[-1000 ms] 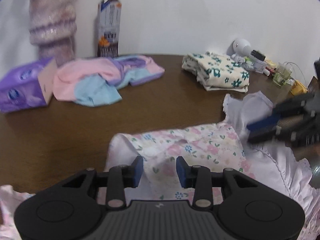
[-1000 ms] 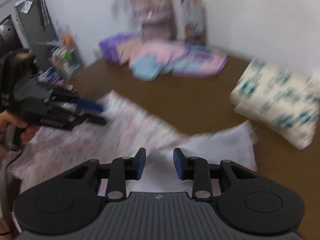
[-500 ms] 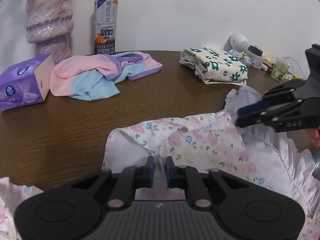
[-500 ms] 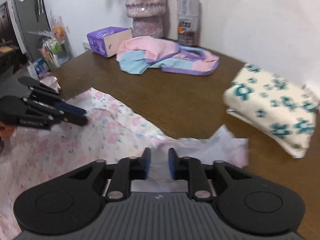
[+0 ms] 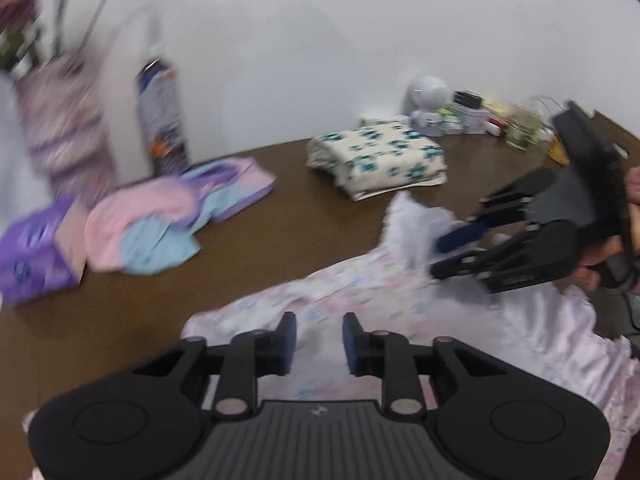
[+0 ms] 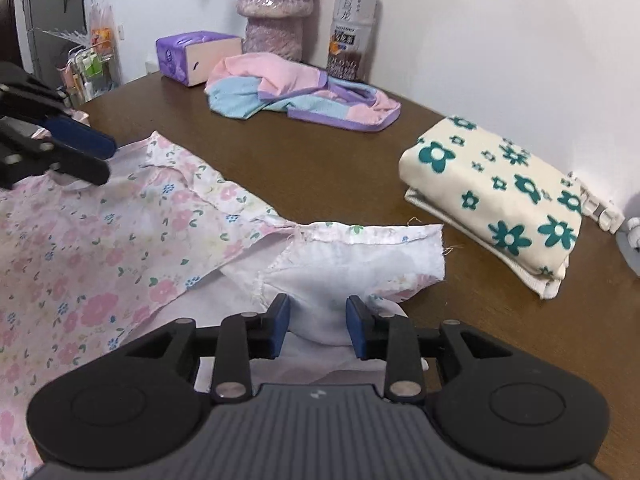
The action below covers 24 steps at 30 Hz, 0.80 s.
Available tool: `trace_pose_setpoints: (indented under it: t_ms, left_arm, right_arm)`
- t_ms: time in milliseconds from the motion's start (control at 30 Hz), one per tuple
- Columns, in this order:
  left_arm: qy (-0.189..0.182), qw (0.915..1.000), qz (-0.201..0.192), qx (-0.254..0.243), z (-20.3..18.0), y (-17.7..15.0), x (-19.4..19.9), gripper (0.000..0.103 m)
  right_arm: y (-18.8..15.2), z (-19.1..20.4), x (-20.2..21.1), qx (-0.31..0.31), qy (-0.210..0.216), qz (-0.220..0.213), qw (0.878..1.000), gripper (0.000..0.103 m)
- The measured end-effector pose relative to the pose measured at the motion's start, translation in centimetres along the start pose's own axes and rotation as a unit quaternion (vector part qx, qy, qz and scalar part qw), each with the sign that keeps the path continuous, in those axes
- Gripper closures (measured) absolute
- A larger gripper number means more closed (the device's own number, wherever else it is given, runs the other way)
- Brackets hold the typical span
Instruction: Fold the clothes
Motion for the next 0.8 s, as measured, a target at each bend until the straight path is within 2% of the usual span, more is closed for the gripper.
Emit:
trace_pose_setpoints:
  t_ms: [100,200,333,567,600,667,733,800]
  left_arm:
    - [0.000,0.9997,0.008,-0.024,-2.2,1.4,-0.8,0.076]
    - [-0.005,0.9992,0.018,-0.034,-3.4,2.6,-2.3,0.076]
    - [-0.010,0.9969,0.038,-0.068,-5.0,4.5,-5.4,0.069]
    - [0.014,0.9836,0.089,-0.156,-7.3,6.3,-11.8,0.069]
    - [0.008,0.9820,0.096,-0.163,-7.3,6.4,-12.3,0.069]
    - [-0.011,0.9796,0.108,-0.169,-7.2,6.4,-13.0,0.076]
    - [-0.017,0.9797,0.107,-0.169,-7.3,6.0,-12.8,0.093]
    - [-0.023,0.9797,0.105,-0.169,-7.4,5.7,-12.6,0.094]
  right_arm:
    - [-0.1,0.0,0.2,-0.005,-0.005,-0.011,1.000,0.073]
    - [-0.6,0.1,2.0,-0.012,0.015,-0.026,0.999,0.070]
    - [-2.6,0.3,4.1,-0.018,0.041,-0.032,0.998,0.067]
    - [-5.6,0.8,4.6,-0.024,0.063,-0.038,0.997,0.067]
    - [-5.8,0.8,4.7,-0.024,0.064,-0.041,0.997,0.067]
    - [-5.8,0.7,4.7,-0.027,0.064,-0.043,0.997,0.067]
    - [-5.8,0.4,4.6,-0.037,0.052,-0.048,0.997,0.067]
    - [-5.4,-0.3,4.7,-0.056,0.044,-0.062,0.996,0.067]
Point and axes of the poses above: each gripper's, at about its wrist camera, not at the fingertips, and x roughly against the way its jaws point, z to its left, y to its top, the point moved 3 cm from there along -x, roughly the way its jaws point, and after that the axes turned 3 degrees about y, right-handed, at the moved point
